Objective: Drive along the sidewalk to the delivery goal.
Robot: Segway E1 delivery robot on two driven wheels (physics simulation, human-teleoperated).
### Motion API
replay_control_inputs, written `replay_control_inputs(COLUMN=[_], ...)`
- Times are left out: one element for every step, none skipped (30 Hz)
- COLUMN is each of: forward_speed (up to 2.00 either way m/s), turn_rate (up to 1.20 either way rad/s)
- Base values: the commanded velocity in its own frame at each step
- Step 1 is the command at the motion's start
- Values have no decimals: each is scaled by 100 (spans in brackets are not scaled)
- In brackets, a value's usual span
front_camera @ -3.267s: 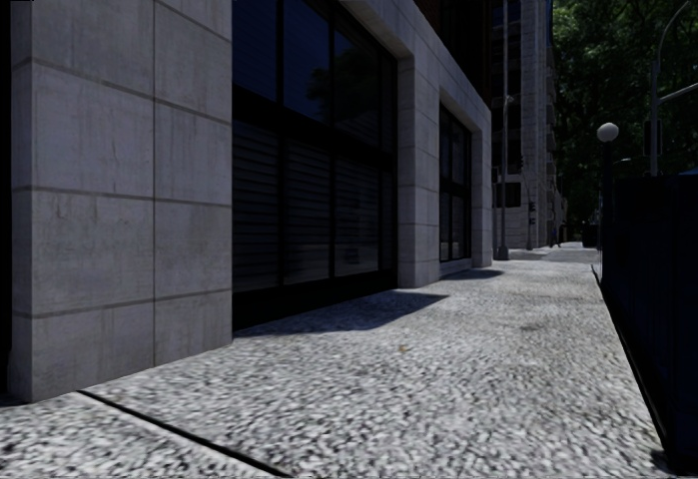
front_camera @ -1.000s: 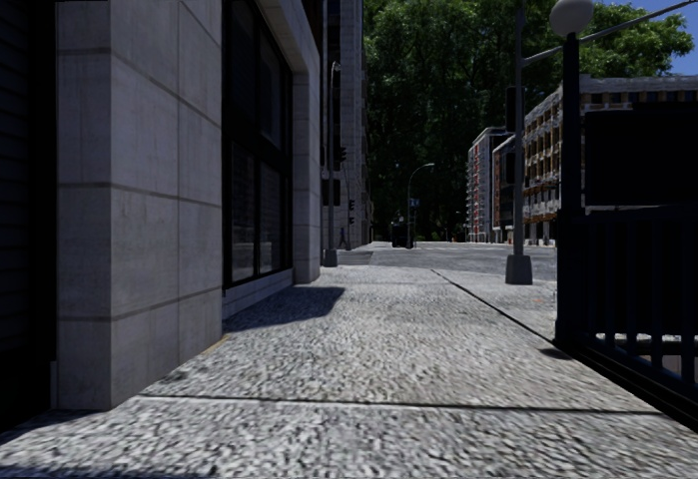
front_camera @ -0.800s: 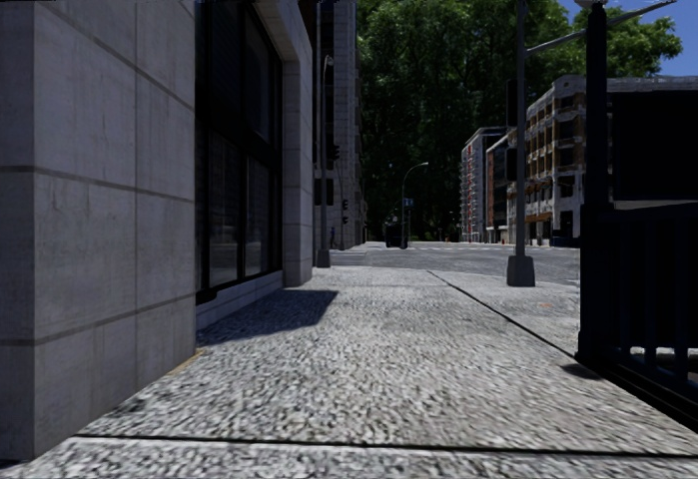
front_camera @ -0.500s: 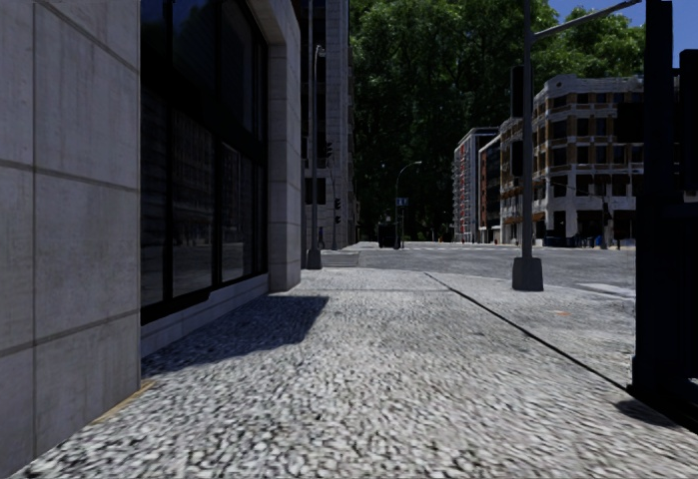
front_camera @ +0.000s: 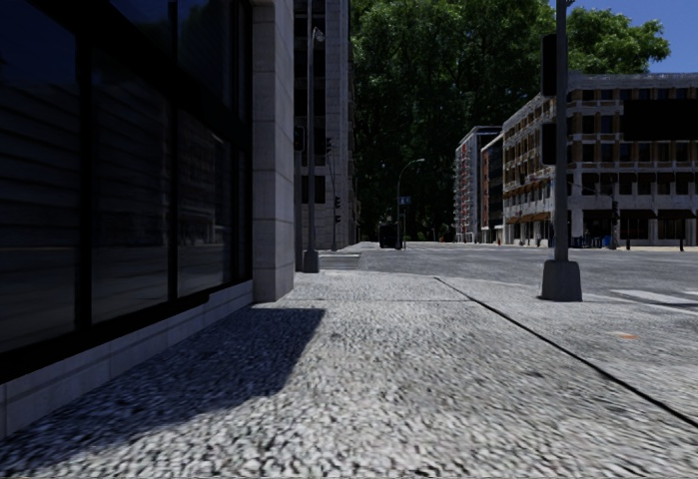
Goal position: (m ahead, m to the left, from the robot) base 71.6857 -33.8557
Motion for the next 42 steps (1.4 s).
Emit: replay_control_inputs(forward_speed=[191,191,191,191,191,191,191,191,191,191,191,191,191,191,191,191,191,191,191,191,191,191,191,191,191,191,191,191,191,191,191,191,191,191,191,191,191,191,191,191,191,191], turn_rate=[0,0,0,0,0,-9,-33,-50,-50,-60,-62,-67,-74,-74,-78,-81,-81,-81,-81,-81,-81,-81,-81,-82,-82,-82,-82,-82,-82,-82,-82,-82,-82,-82,-82,-82,-82,-82,-82,-82,-82,-82])
